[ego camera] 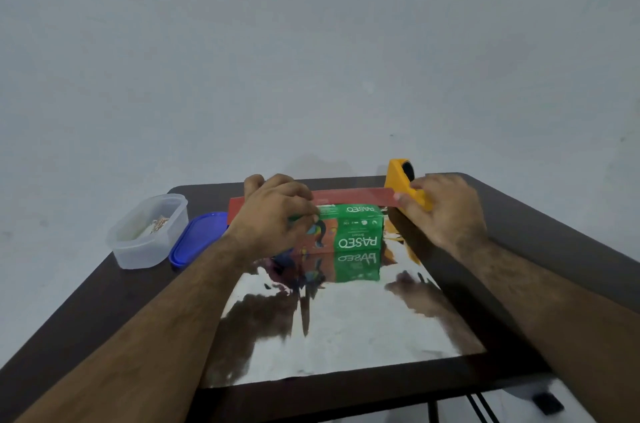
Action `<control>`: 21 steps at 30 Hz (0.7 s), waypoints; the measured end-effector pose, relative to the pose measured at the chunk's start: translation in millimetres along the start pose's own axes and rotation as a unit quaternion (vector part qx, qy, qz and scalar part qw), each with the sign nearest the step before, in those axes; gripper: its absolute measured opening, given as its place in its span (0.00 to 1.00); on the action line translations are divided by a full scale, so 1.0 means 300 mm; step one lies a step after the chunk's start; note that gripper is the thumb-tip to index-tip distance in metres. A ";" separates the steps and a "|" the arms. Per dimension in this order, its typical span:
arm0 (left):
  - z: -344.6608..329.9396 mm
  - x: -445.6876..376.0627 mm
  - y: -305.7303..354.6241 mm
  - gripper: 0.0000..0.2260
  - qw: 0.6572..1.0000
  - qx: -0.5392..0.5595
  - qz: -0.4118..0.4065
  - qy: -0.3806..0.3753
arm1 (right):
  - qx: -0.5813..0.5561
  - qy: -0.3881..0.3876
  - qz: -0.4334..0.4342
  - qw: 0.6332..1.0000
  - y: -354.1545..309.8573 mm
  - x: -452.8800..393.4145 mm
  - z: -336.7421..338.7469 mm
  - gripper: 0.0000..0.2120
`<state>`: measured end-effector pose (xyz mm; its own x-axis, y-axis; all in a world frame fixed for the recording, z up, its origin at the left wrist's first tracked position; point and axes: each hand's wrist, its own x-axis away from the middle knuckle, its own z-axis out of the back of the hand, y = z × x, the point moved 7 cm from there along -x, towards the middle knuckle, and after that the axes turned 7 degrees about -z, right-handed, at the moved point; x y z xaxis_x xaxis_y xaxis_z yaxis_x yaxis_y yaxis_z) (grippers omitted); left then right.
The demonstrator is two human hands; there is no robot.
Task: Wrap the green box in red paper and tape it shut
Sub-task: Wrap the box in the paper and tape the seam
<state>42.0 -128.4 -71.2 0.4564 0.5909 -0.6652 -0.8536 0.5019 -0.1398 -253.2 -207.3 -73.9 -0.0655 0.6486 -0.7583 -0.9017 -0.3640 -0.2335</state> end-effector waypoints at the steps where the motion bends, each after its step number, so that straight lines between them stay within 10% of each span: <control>1: 0.011 -0.006 0.012 0.10 1.000 0.011 0.002 0.020 | -0.019 0.005 -0.046 0.999 0.062 -0.006 0.013 0.29; 7: 0.048 -0.154 0.148 0.08 0.996 0.084 0.014 0.028 | -0.195 -0.160 -0.294 0.922 0.333 0.039 -0.103 0.49; 13: -0.089 -0.442 0.259 0.07 0.973 0.188 0.106 -0.078 | -0.254 -0.187 -0.254 0.914 0.336 0.009 -0.170 0.29; 21: -0.407 -0.701 0.303 0.09 0.910 0.177 0.310 -0.210 | -0.330 -0.207 -0.262 0.883 0.391 -0.003 -0.247 0.37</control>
<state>-162.3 -284.4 -33.5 0.0335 0.9819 -0.1867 -0.8791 0.1178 0.4618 -327.2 -300.0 -145.7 0.0121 0.9825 -0.1860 -0.4178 -0.1640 -0.8936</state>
